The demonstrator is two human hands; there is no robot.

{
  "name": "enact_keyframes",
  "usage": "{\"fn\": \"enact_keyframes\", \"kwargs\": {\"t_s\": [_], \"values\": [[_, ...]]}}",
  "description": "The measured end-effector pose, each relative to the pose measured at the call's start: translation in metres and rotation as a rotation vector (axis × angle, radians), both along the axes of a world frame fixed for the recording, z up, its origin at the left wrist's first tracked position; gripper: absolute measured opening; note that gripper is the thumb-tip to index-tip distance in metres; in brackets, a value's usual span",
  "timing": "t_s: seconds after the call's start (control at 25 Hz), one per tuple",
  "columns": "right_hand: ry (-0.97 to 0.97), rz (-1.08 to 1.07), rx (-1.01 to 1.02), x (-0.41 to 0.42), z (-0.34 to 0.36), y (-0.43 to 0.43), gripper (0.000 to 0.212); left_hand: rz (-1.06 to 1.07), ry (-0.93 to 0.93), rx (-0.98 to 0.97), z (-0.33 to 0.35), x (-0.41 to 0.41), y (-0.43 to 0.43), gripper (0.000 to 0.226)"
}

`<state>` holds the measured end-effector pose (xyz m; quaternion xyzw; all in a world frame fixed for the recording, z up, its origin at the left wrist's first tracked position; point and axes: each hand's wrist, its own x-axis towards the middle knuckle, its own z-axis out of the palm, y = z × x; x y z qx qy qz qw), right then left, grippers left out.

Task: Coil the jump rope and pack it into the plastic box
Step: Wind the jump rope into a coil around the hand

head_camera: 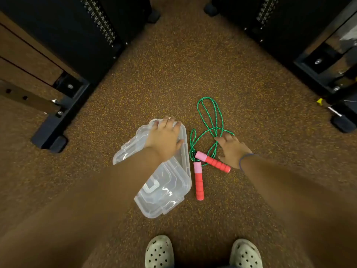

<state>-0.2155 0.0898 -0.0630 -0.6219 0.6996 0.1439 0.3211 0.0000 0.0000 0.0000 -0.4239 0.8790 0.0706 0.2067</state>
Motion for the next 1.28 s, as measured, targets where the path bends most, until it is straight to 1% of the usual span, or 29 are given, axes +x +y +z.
{"fn": "enact_keyframes", "kwargs": {"t_s": [0.16, 0.28, 0.36, 0.44, 0.48, 0.6, 0.76, 0.88, 0.96, 1.04, 1.12, 1.2, 1.28], "values": [[0.018, 0.051, 0.031, 0.010, -0.054, -0.001, 0.064, -0.065, 0.042, -0.078, -0.039, -0.006, -0.013, 0.059], [0.031, 0.071, 0.030, 0.010, -0.090, 0.000, 0.055, -0.078, 0.111, -0.133, -0.059, -0.013, -0.025, 0.056], [-0.024, -0.034, 0.066, 0.007, -0.103, 0.001, 0.059, -0.080, 0.140, -0.163, -0.064, -0.020, -0.033, 0.055], [-0.104, -0.170, 0.109, 0.002, -0.115, 0.001, 0.068, -0.085, 0.180, -0.191, -0.068, -0.030, -0.040, 0.054], [-0.121, -0.187, 0.143, 0.000, -0.118, 0.000, 0.070, -0.098, 0.196, -0.203, -0.069, -0.036, -0.044, 0.053], [-0.135, -0.113, 0.205, 0.003, -0.131, -0.004, 0.066, -0.130, 0.211, -0.250, -0.073, -0.045, -0.052, 0.052], [-0.141, -0.092, 0.131, 0.009, -0.139, -0.012, 0.057, -0.177, 0.169, -0.249, -0.076, -0.052, -0.056, 0.053], [-0.044, -0.010, 0.125, 0.020, -0.140, -0.008, 0.051, -0.179, 0.184, -0.249, -0.071, -0.051, -0.056, 0.051], [0.002, 0.043, 0.125, 0.027, -0.140, -0.003, 0.045, -0.139, 0.222, -0.241, -0.067, -0.049, -0.050, 0.050], [0.038, 0.107, 0.154, 0.029, -0.130, -0.002, 0.048, -0.060, 0.308, -0.208, -0.065, -0.046, -0.036, 0.049], [0.073, 0.140, 0.196, 0.029, -0.116, -0.004, 0.051, 0.008, 0.395, -0.122, -0.063, -0.046, -0.023, 0.049], [0.113, 0.153, 0.259, 0.027, -0.101, -0.009, 0.049, 0.010, 0.457, -0.033, -0.063, -0.045, -0.012, 0.049], [0.133, 0.183, 0.365, 0.024, -0.084, -0.012, 0.046, 0.000, 0.564, 0.061, -0.058, -0.044, -0.003, 0.050]]}}
